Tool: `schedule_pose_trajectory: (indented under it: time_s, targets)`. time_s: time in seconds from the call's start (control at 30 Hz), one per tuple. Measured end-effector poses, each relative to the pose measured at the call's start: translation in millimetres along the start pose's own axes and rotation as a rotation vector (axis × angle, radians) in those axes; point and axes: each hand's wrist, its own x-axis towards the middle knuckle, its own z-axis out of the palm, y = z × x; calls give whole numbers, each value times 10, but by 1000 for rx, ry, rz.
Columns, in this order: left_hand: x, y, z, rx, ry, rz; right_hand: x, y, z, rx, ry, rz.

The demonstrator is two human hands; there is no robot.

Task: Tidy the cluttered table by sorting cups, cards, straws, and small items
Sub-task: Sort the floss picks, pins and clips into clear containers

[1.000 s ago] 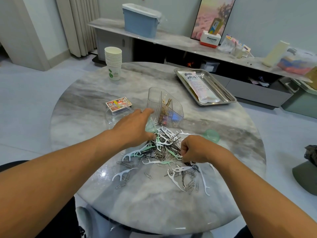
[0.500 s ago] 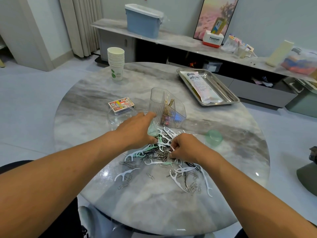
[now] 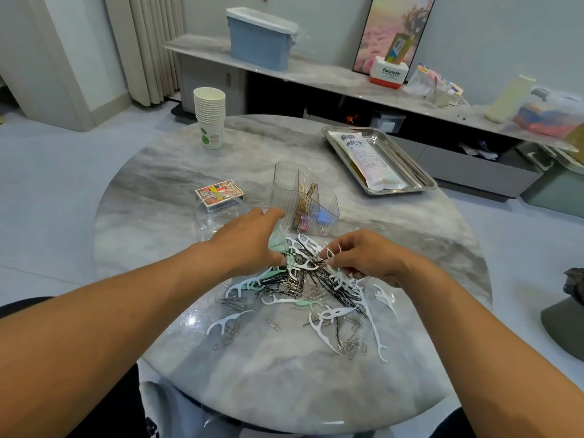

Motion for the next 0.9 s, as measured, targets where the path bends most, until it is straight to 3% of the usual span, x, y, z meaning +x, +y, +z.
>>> schedule_pose_trajectory:
  time_s: [0.23, 0.67, 0.9]
  targets:
    - [0, 21, 2, 0, -1, 7, -38, 46, -1, 65, 20, 80]
    - [-2, -12, 19, -15, -7, 21, -65, -14, 17, 100, 193, -42]
    - [15, -17, 21, -14, -9, 25, -46, 18, 79, 174, 173, -45]
